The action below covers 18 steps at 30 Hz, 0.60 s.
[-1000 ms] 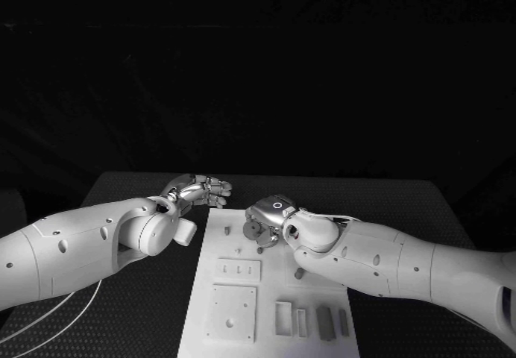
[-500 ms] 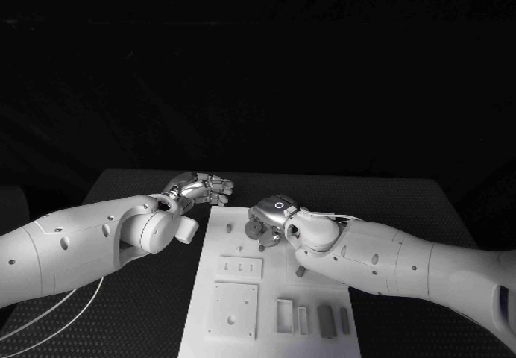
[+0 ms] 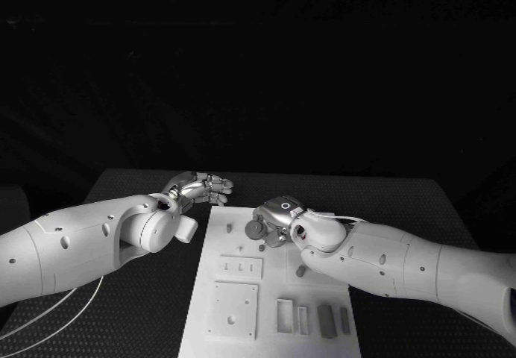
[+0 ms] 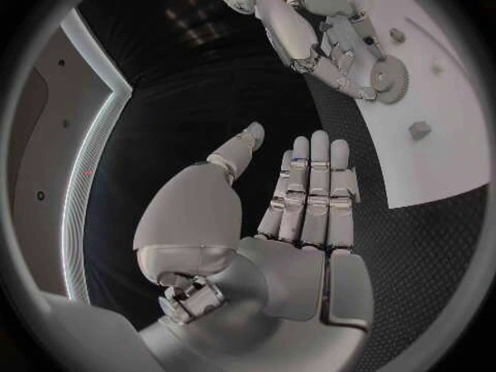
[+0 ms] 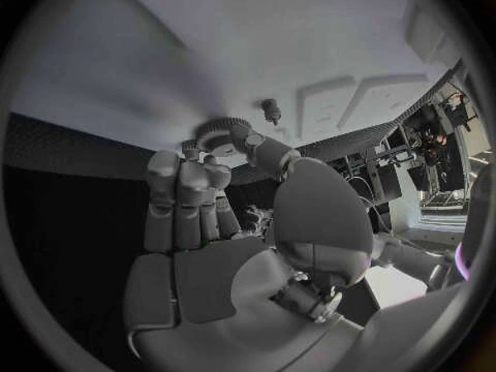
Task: Assemble the parts on the task board
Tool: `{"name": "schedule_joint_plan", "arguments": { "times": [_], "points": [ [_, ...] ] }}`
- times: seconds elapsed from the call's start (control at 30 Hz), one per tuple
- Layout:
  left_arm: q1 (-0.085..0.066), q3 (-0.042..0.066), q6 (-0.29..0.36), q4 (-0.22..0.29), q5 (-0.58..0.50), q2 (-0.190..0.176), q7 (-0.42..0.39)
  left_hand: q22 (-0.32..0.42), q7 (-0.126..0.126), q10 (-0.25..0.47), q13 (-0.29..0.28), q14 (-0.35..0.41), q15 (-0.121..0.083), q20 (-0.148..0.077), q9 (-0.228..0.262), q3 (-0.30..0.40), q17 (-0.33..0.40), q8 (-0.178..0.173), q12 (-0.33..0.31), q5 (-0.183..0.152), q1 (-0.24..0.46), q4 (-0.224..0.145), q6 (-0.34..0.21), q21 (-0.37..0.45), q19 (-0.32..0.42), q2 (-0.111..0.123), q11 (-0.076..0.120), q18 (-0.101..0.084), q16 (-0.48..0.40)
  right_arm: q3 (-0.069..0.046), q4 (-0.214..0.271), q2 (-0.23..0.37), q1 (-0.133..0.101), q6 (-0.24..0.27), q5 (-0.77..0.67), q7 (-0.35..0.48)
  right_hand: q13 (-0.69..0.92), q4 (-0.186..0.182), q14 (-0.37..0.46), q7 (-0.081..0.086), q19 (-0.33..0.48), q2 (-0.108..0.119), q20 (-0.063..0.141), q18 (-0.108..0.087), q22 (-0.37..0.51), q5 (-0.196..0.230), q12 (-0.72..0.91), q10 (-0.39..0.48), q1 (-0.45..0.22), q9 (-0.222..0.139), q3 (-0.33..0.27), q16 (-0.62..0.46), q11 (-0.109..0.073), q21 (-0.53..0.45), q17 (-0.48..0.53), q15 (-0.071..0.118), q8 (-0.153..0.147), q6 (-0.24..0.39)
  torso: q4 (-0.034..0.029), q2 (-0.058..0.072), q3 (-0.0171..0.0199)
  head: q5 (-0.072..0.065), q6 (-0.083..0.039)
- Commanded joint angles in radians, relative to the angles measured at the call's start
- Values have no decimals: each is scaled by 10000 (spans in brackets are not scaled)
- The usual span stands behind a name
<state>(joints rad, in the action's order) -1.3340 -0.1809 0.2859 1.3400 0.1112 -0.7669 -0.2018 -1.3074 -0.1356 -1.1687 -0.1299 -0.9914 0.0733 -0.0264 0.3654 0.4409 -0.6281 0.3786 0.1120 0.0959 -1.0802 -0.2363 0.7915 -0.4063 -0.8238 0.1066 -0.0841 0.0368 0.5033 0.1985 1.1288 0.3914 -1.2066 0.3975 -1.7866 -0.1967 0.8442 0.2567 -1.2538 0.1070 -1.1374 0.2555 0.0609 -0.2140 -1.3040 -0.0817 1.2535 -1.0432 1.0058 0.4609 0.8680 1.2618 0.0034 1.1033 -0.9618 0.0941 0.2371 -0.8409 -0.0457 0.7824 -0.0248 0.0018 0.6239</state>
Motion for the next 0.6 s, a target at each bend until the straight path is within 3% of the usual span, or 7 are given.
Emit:
{"name": "schedule_joint_plan", "arguments": {
  "times": [0.03, 0.13, 0.23, 0.33, 0.5, 0.6],
  "points": [
    [-11, 10, -94, 10, 18, -10, -57, -222, -68, 62, -16, 39, -2, -13, 17, 60, -16, -36, -67, -12, 87, -1, -8, -45, 49, 15, 8, 144, -68, -3, 143, 149, -18, 701, 493, 291, 8, 10, -5, 169, 39, 81, -13, -478, 10, -52, 37, 679, 31, -8, -65, -48, 92, -66, -11, 5, -20, -96, 24, 0, 7, 10, -28],
    [-11, 10, -86, -7, 18, -16, -63, -222, -69, 62, -16, 39, -2, -13, 18, 61, -17, -37, -69, -12, 87, -3, -9, -46, 50, 16, 7, 144, -69, -42, 318, 335, -109, 1051, 915, 532, 5, -1, -16, 150, 28, 109, -13, -478, 11, -200, 55, 664, 53, -5, -98, -54, 73, -63, -26, 23, -3, -81, 30, 0, 11, 7, -54],
    [-11, 10, -85, -17, 18, -28, -65, -222, -69, 63, -16, 39, -2, -13, 19, 62, -18, -39, -70, -12, 87, -4, -9, -47, 50, 17, 6, 144, -70, -168, 542, 537, -198, 1267, 1383, 786, 2, -31, -29, 169, 12, 108, -10, -478, 12, -277, 67, 649, 46, 14, -127, -54, 87, -58, -39, 17, 53, -153, 23, -2, 18, -8, -90],
    [-11, 9, -82, -38, 18, -26, -62, -221, -69, 63, -17, 39, -2, -13, 20, 63, -20, -39, -71, -12, 85, -6, -9, -48, 51, 17, 6, 145, -70, -383, 905, 925, -270, 1386, 2026, 1053, -3, -84, -45, 223, -15, 79, -4, -478, 14, -327, 86, 630, -3, 39, -200, -54, 135, -49, -59, -24, 134, -273, 30, -6, 28, -37, -137],
    [-10, 9, -112, -16, 18, -82, -73, -221, -70, 68, -17, 39, -2, -13, 22, 63, -22, -41, -75, -12, 88, -7, -9, -50, 52, 19, -1, 145, -72, -513, 1296, 1704, -425, 1098, 2975, 1543, -13, -106, -59, 298, -38, -10, 9, -478, 13, -247, 103, 623, -80, 58, -358, -54, 206, -38, -93, -90, 221, -411, 78, -21, 44, -68, -227],
    [-8, 8, -165, -41, 18, -99, -117, -221, -74, 72, -17, 38, -1, -12, 25, 64, -25, -41, -81, -14, 91, -9, -5, -54, 54, 22, -21, 146, -74, -591, 1409, 2296, -432, 745, 3798, 2112, -19, -91, -49, 345, -26, -76, 8, -478, 9, -271, 110, 646, -170, 58, -541, -61, 248, -39, -118, -128, 252, -463, 166, -49, 73, -10, -213]
  ]
}}
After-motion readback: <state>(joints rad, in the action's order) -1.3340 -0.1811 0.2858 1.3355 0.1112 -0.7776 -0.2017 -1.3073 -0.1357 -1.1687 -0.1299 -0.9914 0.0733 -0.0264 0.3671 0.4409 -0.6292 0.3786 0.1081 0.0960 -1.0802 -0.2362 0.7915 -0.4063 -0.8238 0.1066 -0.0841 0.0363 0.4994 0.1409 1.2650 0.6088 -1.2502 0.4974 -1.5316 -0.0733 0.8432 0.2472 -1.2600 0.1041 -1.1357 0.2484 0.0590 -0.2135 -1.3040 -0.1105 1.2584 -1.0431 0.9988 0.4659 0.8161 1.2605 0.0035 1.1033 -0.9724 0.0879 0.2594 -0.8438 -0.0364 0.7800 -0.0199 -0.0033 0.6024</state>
